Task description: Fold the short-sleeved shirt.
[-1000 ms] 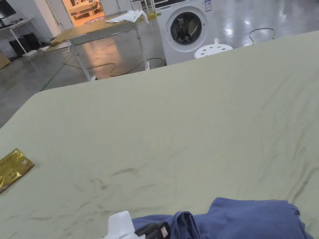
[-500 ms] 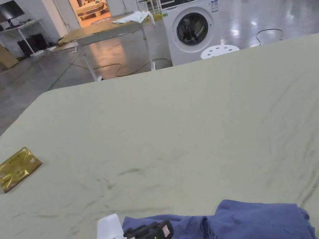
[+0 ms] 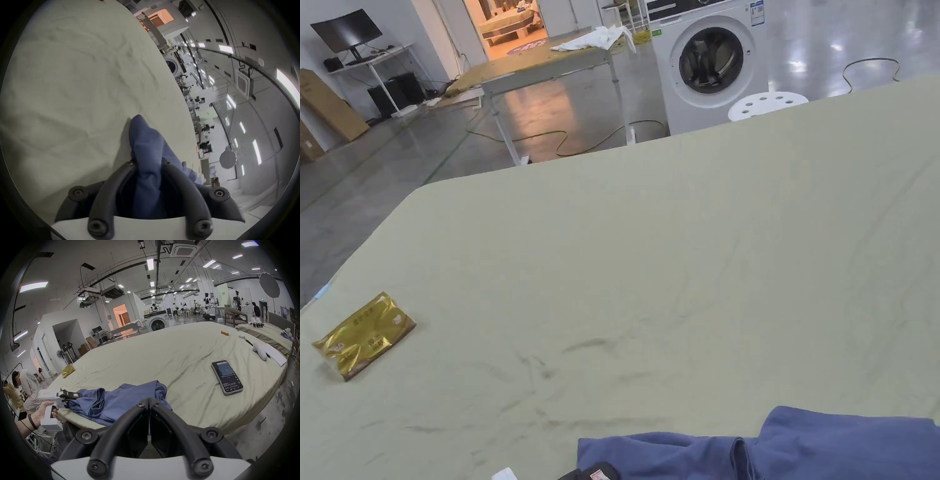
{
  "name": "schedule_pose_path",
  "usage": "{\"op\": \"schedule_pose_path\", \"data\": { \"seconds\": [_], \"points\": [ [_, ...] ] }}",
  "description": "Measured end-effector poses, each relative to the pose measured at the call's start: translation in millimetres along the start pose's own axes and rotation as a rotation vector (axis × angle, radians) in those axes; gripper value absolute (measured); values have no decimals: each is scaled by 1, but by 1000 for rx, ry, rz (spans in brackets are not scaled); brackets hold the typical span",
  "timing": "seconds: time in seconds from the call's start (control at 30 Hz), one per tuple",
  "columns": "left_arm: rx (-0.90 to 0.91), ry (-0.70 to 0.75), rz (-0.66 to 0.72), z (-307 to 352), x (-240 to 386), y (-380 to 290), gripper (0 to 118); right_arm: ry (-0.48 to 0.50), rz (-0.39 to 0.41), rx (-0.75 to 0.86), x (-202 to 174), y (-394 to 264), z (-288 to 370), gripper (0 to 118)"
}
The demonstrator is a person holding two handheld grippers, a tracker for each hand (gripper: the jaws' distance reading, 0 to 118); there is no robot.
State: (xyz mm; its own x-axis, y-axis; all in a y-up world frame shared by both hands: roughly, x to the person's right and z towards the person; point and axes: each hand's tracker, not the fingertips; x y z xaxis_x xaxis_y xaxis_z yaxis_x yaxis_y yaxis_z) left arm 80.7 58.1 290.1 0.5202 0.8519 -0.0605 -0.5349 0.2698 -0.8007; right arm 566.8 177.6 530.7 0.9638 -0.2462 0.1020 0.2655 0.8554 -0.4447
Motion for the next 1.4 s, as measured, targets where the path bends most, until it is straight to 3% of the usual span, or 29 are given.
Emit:
{"op": "schedule_pose_path", "data": {
  "seconds": [0.13, 0.3, 0.47, 0.6, 0.77, 0.87, 0.9, 1.0, 1.07, 1.1, 1.13, 1.2, 1.23, 1.4],
  "points": [
    [37, -39, -20, 31, 15, 11, 13, -9, -36, 5, 7, -1, 2, 0],
    [186, 87, -172, 104, 46, 45, 13, -2, -67, 4, 13, -6, -4, 0],
    [239, 337, -553, 137, 110, 44, 13, 18, -65, 2, 12, -6, -11, 0],
    [137, 256, -664, 100, 146, 10, 14, 7, -35, 12, 8, -1, -9, 0],
    [-62, 251, -822, 7, 170, -57, 14, -7, -32, 35, 6, 3, 3, 0],
    [-125, 251, -828, -34, 173, -85, 15, -42, -15, 34, 9, 2, 11, 0],
    [-142, 245, -822, -43, 172, -89, 18, -54, -13, 31, 10, 1, 12, 0],
    [-184, 203, -833, -52, 176, -96, 60, -73, -25, 21, 20, -6, 16, 0],
    [-114, 86, -833, -41, 179, -92, 65, -80, -43, 17, 25, -9, 18, 0],
    [-99, 86, -819, -36, 181, -87, 64, -78, -51, 14, 29, -12, 18, 0],
    [-68, 84, -800, -30, 181, -82, 52, -75, -59, 12, 31, -14, 18, 0],
    [-28, 71, -744, -20, 176, -72, 9, -67, -72, 7, 33, -16, 16, 0],
    [-20, 78, -715, -20, 172, -69, 2, -63, -74, 4, 33, -16, 14, 0],
    [-146, 68, -673, -50, 154, -81, 1, -42, -73, -15, 31, -19, 10, 0]
  ]
}}
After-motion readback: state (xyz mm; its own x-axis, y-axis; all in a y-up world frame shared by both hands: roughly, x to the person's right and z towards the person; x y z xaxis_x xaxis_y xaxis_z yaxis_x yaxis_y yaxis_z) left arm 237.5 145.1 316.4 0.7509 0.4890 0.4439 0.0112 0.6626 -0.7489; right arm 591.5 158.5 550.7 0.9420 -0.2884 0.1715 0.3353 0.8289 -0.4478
